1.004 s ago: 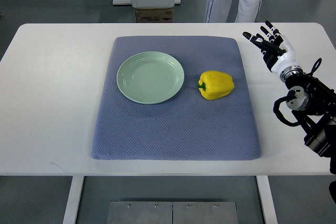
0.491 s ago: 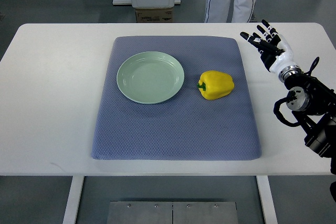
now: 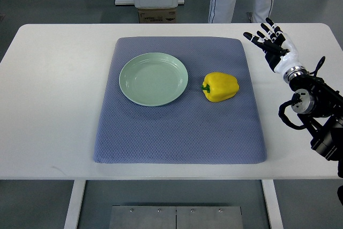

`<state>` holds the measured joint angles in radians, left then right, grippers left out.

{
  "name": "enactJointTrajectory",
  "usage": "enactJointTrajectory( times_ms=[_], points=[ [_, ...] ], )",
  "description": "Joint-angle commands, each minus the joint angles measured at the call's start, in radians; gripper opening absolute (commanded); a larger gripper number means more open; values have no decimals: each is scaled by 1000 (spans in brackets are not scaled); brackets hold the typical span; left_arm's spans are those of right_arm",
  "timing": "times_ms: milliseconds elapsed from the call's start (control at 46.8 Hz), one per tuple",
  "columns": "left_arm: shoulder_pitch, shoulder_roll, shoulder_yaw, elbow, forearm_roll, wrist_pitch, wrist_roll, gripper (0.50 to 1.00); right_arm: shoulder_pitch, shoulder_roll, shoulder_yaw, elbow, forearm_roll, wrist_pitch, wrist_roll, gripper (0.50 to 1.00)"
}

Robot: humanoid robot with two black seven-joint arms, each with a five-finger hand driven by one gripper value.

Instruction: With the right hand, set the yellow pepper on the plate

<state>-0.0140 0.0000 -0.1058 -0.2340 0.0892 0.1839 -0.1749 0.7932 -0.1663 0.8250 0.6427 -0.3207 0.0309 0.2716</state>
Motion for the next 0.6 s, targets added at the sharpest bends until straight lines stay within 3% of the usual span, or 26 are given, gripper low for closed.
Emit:
enactJointTrajectory(
  times_ms=[0,577],
  points=[
    [0,0,0,-1,0,0,0,1000,0,1,-1,3,0,3,0,1000],
    [0,0,0,1,0,0,0,1000,15,-9,-30,8,-8,6,8,1000]
  ],
)
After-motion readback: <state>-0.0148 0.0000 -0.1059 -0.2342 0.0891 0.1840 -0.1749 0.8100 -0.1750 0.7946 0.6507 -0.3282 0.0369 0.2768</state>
